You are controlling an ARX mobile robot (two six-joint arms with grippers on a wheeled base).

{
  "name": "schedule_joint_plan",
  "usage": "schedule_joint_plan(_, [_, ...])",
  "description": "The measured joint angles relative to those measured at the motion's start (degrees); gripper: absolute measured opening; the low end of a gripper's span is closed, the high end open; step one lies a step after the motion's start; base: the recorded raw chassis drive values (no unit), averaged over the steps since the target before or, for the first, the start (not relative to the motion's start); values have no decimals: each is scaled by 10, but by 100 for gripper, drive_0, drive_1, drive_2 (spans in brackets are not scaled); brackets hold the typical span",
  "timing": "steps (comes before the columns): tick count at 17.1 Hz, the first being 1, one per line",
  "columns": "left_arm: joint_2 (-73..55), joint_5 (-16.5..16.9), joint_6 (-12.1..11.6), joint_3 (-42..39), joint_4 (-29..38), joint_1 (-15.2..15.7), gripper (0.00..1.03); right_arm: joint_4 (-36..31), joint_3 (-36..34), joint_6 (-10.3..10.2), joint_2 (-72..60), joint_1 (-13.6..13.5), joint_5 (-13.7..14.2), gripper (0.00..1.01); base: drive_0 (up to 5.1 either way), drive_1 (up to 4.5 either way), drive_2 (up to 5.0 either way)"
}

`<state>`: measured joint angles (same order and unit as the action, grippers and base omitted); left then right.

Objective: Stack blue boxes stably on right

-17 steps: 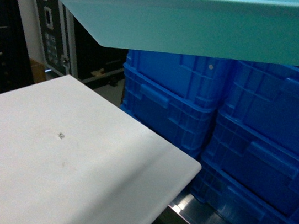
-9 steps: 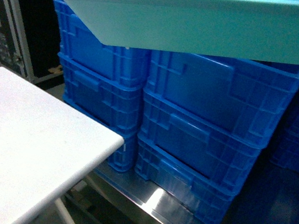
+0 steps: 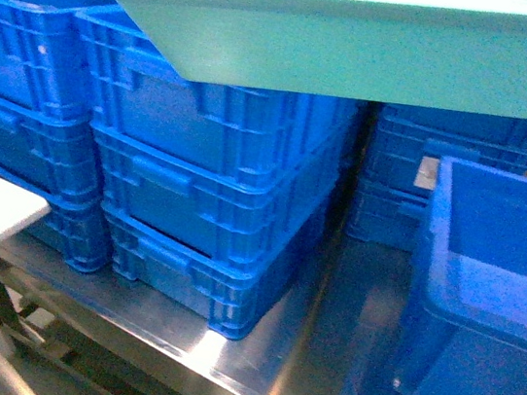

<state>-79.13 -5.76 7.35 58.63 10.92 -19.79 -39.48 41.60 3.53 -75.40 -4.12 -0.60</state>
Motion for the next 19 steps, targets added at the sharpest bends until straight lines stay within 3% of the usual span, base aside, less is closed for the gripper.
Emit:
schedule_joint_plan(6, [0,0,-1,0,0,0,2,0,0,-1,0,0,1,7,287,-550,-204])
schedule_joint_plan(19, [0,0,-2,0,1,-2,2,-1,0,-1,2,3,0,7,-73,-73,-73])
